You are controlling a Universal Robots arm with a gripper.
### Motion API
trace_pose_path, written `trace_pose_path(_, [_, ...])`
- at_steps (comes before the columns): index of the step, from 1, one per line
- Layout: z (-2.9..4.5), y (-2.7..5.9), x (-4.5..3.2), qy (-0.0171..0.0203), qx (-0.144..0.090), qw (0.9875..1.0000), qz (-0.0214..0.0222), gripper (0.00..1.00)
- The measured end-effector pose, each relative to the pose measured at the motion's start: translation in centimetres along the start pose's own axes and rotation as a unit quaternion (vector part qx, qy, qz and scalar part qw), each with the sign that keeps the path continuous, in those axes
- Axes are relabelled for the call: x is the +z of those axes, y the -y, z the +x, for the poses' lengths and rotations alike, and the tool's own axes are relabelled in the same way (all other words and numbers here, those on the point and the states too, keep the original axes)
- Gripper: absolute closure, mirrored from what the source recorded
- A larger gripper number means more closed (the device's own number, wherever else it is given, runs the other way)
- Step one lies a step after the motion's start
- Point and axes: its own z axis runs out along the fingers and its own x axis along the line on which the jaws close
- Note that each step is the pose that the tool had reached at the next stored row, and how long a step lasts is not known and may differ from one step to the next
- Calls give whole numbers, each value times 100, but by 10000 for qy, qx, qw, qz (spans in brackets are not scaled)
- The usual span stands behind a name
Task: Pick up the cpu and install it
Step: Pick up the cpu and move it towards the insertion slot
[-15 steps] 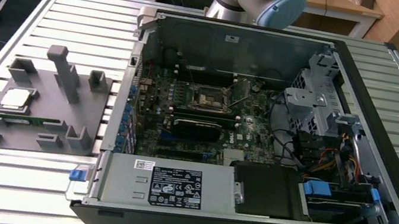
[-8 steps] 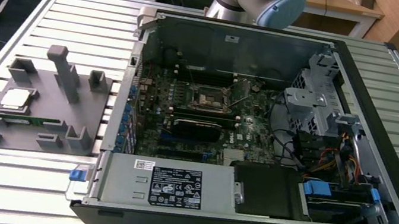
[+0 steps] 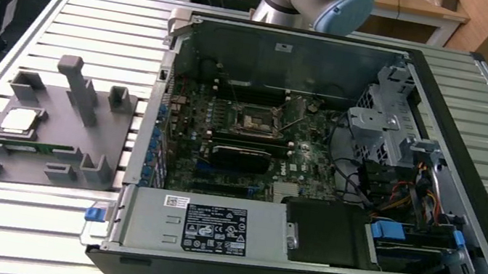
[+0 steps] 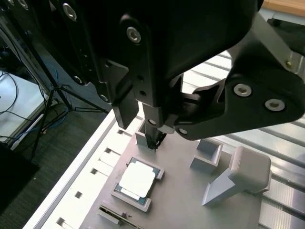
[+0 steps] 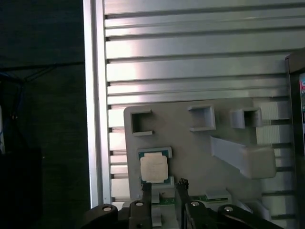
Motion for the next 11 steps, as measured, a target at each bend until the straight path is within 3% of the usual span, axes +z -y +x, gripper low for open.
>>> trace_pose_path(2, [-1, 1, 35, -1, -17, 10000, 1, 65])
trace_pose_path(5, [2, 4, 87, -4, -126, 9999, 4, 48])
trace_pose_path(7, [3, 6, 112, -9, -240, 9997, 7, 48])
trace_pose_path(8, [5, 6, 125, -10, -292, 9996, 8, 42])
trace_pose_path(11, [10, 8, 155, -13, -347, 9994, 10, 42])
